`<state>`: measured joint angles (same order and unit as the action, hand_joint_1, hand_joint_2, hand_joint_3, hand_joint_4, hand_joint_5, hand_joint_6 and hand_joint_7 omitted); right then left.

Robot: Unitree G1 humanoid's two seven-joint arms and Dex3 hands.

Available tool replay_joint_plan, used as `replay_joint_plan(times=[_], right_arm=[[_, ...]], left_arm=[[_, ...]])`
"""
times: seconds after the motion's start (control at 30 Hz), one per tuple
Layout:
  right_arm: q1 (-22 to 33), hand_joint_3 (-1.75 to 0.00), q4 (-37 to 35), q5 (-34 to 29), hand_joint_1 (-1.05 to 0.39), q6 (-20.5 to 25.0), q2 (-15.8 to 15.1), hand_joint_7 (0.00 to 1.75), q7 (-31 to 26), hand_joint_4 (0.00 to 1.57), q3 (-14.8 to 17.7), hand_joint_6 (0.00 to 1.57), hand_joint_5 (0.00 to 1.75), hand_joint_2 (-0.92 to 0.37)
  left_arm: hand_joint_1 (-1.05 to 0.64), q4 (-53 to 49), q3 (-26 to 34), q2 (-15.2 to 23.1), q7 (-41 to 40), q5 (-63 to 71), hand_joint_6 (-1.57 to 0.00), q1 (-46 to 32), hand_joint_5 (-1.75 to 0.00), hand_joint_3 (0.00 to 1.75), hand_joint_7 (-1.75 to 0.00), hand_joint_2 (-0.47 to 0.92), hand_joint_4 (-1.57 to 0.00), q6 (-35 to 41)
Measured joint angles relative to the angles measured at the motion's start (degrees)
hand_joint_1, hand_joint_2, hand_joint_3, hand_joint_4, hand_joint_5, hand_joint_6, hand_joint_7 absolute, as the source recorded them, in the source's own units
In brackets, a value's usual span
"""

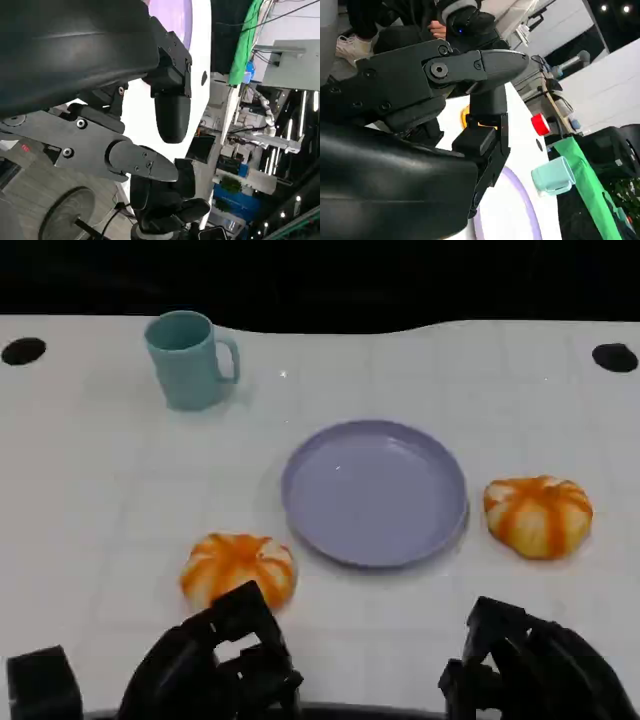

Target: Grasp the bread from the table and place it into the plate.

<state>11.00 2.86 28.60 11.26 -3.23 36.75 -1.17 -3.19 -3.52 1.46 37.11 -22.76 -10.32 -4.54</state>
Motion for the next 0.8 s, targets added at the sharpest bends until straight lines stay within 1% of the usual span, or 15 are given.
replay_joint_plan(times=[0.8], right_arm=[[0.0,-0.24,0.0,0.0,-0.71,0.1,0.0,1.33,-0.1,0.86,0.0,0.77,1.59,-0.92]], left_arm=[[-0.46,0.0,0.2,0.0,0.0,0.0,-0.47,0.0,-1.75,0.03,-1.75,0.91,-0.68,0.0]])
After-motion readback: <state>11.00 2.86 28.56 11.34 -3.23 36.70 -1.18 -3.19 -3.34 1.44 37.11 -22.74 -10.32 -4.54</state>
